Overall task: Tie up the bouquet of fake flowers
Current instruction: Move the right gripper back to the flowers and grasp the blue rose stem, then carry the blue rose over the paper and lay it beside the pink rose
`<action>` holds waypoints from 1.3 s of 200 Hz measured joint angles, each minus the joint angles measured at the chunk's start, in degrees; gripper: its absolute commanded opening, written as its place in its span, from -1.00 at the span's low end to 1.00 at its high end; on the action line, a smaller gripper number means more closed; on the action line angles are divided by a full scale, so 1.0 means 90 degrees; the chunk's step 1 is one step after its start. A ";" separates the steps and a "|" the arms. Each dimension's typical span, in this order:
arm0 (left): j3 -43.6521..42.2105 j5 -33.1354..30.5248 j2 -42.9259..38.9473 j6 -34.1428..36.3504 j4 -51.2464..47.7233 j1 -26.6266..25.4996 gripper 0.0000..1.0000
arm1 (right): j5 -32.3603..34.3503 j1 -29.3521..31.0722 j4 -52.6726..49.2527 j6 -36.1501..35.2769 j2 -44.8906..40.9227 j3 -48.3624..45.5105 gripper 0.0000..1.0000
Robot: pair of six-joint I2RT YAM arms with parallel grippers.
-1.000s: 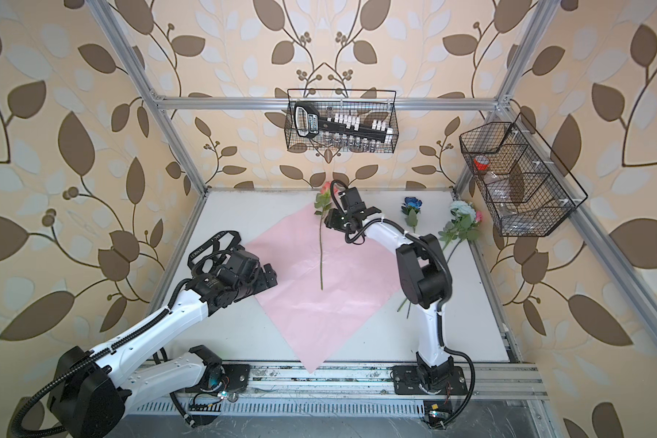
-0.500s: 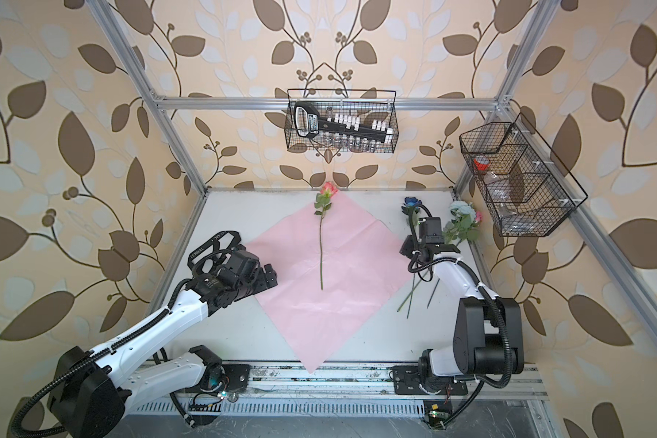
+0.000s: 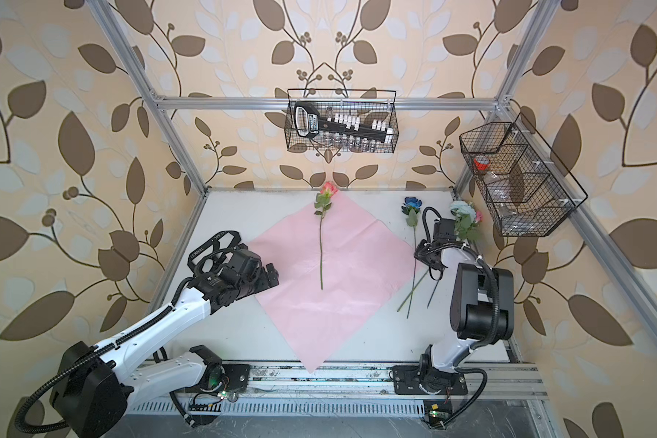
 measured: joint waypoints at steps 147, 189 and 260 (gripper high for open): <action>0.0231 -0.0002 0.0474 0.0073 0.0000 0.0000 0.98 | 0.0362 0.0525 -0.0119 -0.0869 0.2815 0.3186 -1.00; 0.0231 -0.0002 0.0476 0.0075 -0.0002 0.0000 0.98 | 0.0466 0.0539 -0.0556 -0.1025 0.2722 0.3264 -1.00; 0.0231 0.0000 0.0427 0.0073 0.0002 0.0000 0.98 | -0.0039 0.1348 -0.0653 -0.0614 0.0952 0.2803 -1.00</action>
